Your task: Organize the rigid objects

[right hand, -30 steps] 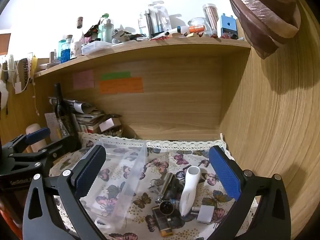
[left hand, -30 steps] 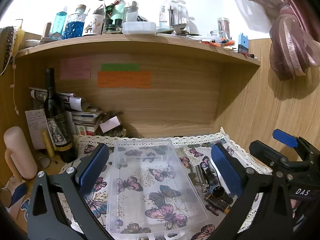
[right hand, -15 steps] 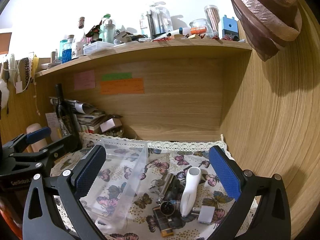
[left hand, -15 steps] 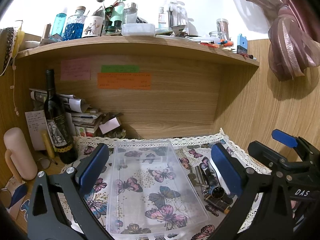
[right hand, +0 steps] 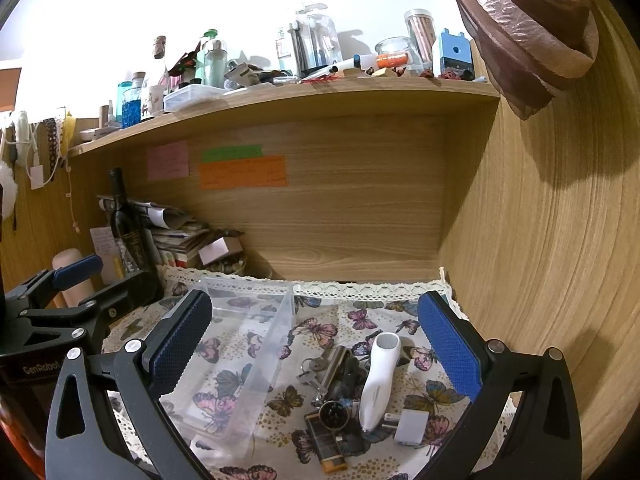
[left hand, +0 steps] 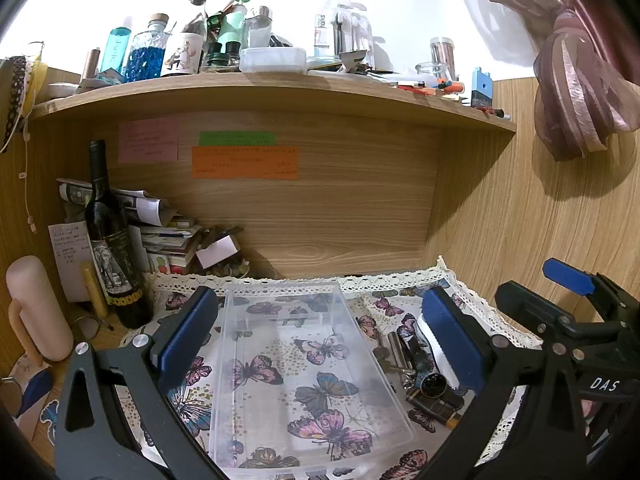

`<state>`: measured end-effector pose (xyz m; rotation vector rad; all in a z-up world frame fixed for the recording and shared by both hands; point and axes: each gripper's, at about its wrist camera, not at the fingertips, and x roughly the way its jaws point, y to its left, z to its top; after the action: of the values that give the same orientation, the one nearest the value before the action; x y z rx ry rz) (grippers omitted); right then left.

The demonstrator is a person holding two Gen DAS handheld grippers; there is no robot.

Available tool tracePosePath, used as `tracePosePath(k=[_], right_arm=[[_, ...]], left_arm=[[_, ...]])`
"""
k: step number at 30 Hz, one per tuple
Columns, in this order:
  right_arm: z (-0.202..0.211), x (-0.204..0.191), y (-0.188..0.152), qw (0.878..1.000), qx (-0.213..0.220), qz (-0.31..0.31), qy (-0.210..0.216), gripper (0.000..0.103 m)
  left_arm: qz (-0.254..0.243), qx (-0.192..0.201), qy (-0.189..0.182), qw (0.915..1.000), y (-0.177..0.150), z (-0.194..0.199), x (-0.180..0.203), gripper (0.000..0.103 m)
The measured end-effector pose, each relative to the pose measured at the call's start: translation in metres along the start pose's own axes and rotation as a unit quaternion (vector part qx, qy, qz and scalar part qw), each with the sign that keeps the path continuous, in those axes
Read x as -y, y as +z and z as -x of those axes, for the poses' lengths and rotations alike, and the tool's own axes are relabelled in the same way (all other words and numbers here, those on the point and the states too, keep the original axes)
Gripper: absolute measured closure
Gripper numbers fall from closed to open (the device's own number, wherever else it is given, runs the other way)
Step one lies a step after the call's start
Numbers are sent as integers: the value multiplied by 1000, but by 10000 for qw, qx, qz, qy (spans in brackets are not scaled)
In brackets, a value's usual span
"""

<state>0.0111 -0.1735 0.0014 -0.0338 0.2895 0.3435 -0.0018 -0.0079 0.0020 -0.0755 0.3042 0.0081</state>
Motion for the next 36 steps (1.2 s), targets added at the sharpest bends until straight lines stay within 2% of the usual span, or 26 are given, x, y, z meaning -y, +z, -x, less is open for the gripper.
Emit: tracePosePath(k=[36], right_arm=[[-1,-1,1,10000,0,27,6,0]], left_arm=[[41,20,-28,10000,-1,0,-2,0]])
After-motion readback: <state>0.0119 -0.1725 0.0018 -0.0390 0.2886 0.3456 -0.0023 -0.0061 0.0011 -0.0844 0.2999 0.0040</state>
